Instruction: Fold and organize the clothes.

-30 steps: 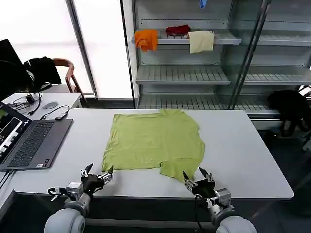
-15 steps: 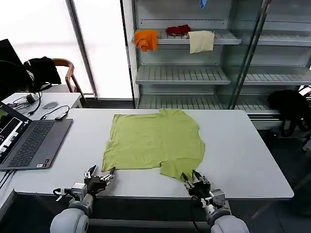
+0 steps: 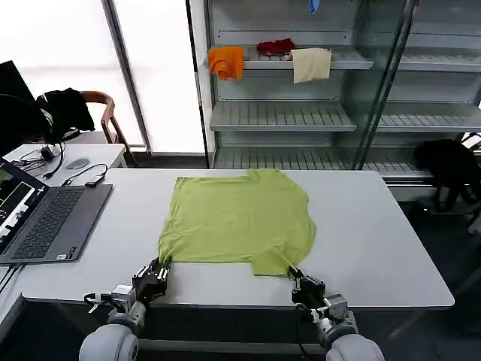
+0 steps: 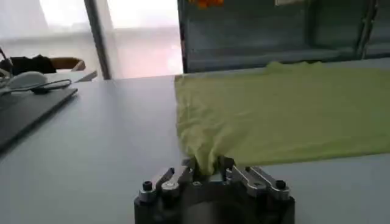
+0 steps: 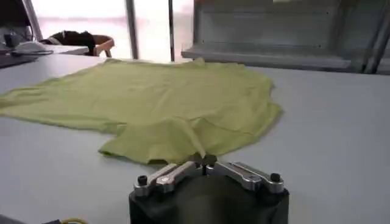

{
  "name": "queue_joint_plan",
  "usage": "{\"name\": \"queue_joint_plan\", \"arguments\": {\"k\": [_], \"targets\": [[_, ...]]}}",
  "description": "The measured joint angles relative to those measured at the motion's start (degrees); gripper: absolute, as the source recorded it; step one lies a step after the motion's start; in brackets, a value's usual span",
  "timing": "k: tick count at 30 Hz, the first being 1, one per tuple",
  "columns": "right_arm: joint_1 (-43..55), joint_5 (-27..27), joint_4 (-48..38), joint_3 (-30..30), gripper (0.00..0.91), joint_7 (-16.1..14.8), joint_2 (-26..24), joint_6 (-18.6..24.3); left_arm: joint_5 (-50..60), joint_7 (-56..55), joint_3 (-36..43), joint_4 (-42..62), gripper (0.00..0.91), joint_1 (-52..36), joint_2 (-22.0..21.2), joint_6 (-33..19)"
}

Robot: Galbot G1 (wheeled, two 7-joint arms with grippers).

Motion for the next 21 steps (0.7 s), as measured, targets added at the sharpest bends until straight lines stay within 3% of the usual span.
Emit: {"name": "queue_joint_plan", "arguments": {"k": [21], "targets": [[10.90,0.58,-2.24,-1.27,0.000,3.77,4.01,-2.08,-1.69,0.13,0.20,-1.67,0.010,-6.16,0.74,2.38]]}}
